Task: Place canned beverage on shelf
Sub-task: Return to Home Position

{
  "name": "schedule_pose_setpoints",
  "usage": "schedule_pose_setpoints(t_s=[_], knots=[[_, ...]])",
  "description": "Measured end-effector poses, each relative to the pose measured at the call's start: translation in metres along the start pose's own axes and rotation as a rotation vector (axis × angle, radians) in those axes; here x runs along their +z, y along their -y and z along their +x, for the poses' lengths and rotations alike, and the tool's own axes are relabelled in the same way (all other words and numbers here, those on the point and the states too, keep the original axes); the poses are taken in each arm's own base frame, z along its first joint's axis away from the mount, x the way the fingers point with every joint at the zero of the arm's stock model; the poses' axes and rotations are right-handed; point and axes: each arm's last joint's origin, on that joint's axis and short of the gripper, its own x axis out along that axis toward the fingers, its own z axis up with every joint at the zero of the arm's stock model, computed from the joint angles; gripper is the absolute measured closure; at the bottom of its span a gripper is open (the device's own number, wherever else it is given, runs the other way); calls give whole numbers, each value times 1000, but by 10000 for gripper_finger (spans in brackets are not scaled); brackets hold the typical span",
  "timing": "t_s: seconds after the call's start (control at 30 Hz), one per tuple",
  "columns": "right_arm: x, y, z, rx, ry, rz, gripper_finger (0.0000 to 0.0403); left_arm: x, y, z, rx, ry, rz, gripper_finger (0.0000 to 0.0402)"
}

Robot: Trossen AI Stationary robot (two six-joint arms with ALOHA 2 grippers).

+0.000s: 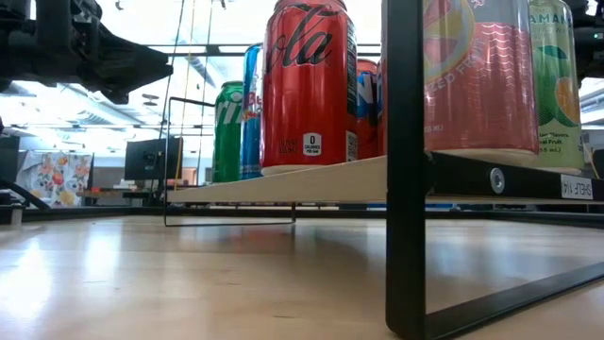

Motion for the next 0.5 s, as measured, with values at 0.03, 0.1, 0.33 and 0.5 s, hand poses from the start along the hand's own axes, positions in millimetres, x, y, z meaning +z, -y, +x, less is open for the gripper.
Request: schedule_pose_setpoints(t_s=[0.03,0.1,0.33,0.5], knots=[[0,0,0,0,-1,-1,55,0,0,0,0,1,0,219],[0,0,0,0,0,0,55,0,0,0,0,0,0,219],[11,1,-7,21,75,50,55,0,0,0,0,0,1,219],[7,5,-15,81,20,103,55,0,0,0,-1,0,1,219]])
